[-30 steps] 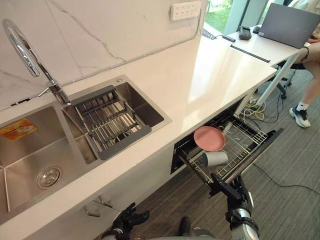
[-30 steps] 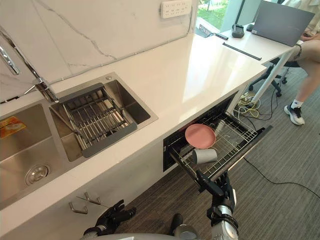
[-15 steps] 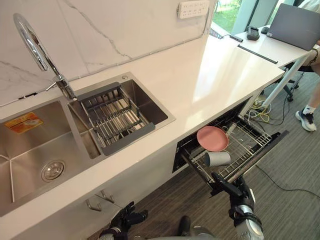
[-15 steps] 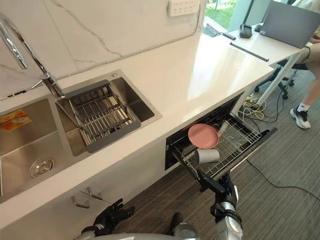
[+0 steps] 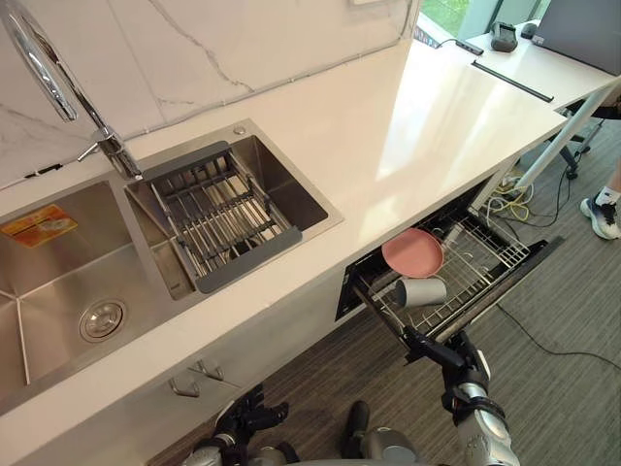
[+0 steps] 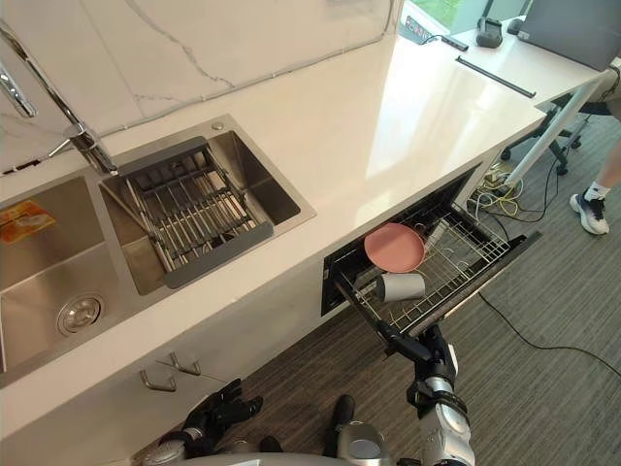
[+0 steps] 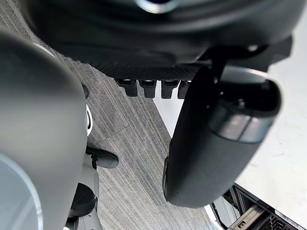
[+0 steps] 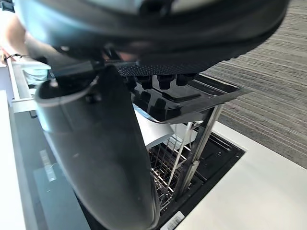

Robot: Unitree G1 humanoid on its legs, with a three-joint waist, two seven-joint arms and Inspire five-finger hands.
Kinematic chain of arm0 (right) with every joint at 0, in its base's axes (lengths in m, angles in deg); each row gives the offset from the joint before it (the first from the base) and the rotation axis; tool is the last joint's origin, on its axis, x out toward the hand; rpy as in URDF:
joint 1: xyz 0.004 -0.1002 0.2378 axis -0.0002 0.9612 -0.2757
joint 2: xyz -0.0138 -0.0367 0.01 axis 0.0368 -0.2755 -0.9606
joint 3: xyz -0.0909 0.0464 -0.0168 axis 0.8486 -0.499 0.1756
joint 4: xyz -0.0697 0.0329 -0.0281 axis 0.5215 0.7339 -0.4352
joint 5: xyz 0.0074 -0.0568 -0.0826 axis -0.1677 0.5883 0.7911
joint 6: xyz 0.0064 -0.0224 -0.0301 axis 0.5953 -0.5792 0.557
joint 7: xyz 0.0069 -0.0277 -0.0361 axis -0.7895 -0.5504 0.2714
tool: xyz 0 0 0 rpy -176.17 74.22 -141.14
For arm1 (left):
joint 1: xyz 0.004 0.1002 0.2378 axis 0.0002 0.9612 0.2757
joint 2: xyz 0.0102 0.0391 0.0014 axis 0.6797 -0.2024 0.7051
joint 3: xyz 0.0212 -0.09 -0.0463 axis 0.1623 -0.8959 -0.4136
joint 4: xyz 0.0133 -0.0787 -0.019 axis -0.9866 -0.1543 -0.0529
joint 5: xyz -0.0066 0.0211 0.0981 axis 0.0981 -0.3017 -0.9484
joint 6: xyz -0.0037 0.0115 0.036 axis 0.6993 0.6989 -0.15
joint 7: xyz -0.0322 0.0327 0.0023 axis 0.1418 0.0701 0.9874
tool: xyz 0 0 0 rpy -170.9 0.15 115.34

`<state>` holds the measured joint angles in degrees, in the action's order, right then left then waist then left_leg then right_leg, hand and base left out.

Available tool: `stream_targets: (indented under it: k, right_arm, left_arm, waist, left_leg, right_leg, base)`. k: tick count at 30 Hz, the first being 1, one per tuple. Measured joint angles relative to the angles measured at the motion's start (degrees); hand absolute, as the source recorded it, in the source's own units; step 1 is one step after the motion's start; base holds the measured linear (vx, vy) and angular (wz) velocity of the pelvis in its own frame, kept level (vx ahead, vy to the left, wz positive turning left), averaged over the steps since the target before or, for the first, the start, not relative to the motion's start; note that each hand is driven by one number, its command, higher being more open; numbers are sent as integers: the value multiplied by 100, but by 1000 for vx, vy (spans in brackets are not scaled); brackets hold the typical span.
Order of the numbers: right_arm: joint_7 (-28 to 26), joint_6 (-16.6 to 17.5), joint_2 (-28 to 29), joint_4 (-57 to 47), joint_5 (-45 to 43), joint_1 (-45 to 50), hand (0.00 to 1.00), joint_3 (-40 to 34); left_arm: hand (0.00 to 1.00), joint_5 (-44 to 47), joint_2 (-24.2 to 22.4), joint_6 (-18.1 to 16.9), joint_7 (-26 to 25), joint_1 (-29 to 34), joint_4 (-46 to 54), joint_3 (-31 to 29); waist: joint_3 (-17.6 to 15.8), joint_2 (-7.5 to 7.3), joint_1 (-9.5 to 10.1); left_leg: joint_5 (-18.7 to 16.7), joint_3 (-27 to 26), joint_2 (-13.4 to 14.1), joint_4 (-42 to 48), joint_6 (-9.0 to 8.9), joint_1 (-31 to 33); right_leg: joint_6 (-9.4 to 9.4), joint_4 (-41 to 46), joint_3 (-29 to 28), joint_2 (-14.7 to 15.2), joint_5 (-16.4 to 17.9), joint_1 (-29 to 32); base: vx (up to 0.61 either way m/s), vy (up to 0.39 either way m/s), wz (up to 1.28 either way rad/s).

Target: Walk over to the sink, pick up the cup, carry it to the dishwasher, place the cup inside the dishwasher, then close the dishwasher door

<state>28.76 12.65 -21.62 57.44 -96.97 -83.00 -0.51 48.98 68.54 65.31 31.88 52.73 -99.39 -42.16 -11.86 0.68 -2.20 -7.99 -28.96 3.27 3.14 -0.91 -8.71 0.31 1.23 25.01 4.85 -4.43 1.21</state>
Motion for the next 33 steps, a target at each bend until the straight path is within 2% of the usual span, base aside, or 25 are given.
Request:
stream_targets:
  k: [5, 11, 17, 20, 25, 33]
  right_arm:
    - [313, 2, 315, -20, -5, 311, 100, -8]
    - [592, 24, 327, -223, 1, 465, 100, -93]
    - [576, 104, 326, -343, 7, 407, 100, -194]
    - [520, 129, 323, -378, 32, 358, 100, -260]
    - [326, 128, 237, -378, -7, 67, 100, -365]
    - [311, 124, 60, -376, -327, -149, 100, -594]
  left_arm:
    - [100, -2, -9, -1, -12, 1, -4, -6]
    - [100, -109, -19, -14, -14, 6, 17, -12]
    - [100, -109, -25, -13, -14, 6, 41, -12]
    - [100, -108, -32, -14, -14, 4, 92, -12]
    - [100, -109, -27, -8, -13, 4, 100, -11]
    - [100, -106, -13, 0, -8, 4, 139, -11]
  waist:
    - [-1, -1, 1]
    - [1, 0, 2]
    - [2, -1, 50]
    - [1, -2, 133]
    - [1, -2, 139]
    - [-37, 11, 150]
  left_leg:
    - [-39, -138, 22, 8, -33, -83]
    - [-92, -224, 56, 61, -54, -108]
    - [-111, -288, 83, 61, -74, -125]
    - [-112, -283, 81, 42, -75, -123]
    - [-112, -215, 60, 46, -72, -93]
    - [-132, -146, 58, 135, -58, -2]
  right_leg:
    - [12, 57, -131, -18, 15, -15]
    - [13, 70, -209, -46, 17, -14]
    - [14, 72, -258, -79, 33, -3]
    - [0, 92, -254, -76, 47, 10]
    - [-17, 316, -202, 0, 168, 102]
    - [-12, 669, -151, 114, 358, 269]
  base:
    - [-39, -1, -12]
    - [-29, 0, -8]
    - [-7, 2, -5]
    - [0, 0, 0]
    - [-24, 10, 7]
    - [-26, -12, 5]
